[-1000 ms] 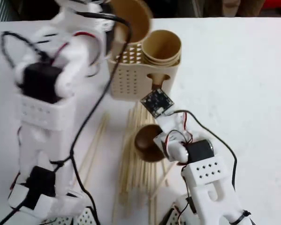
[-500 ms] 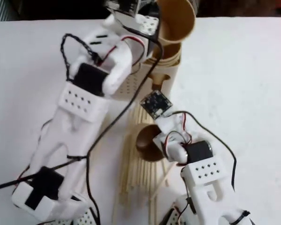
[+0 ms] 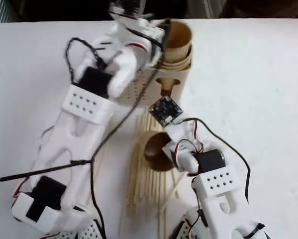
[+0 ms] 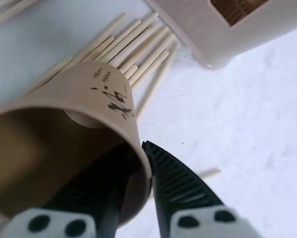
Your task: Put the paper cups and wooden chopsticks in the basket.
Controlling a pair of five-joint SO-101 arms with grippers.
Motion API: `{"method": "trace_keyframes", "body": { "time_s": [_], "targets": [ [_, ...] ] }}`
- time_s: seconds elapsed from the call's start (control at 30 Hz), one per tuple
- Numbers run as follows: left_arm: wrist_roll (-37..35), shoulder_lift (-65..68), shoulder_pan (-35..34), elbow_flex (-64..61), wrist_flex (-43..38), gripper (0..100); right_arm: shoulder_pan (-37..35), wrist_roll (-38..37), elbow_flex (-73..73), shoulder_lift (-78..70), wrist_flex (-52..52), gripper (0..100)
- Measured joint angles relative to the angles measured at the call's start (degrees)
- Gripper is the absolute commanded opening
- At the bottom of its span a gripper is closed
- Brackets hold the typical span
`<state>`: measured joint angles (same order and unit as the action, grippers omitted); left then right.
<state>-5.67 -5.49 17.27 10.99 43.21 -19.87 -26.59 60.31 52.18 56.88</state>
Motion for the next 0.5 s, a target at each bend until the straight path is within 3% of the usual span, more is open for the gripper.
{"method": "trace_keyframes", "body": {
  "time_s": [0.27,0.37,0.43,0.5],
  "targets": [
    [0.44,0.00,-8.53,10.99,18.37,17,0.00,0.00,0.00,0.00,0.00,1.8],
    [6.51,0.00,-9.49,14.24,27.34,13,0.00,0.00,0.00,0.00,0.00,1.8],
    [10.46,0.00,-9.32,15.03,32.18,2,0.00,0.00,0.00,0.00,0.00,1.8],
    [12.66,0.00,-9.67,15.12,35.34,4,0.00,0.00,0.00,0.00,0.00,1.8]
  ]
}}
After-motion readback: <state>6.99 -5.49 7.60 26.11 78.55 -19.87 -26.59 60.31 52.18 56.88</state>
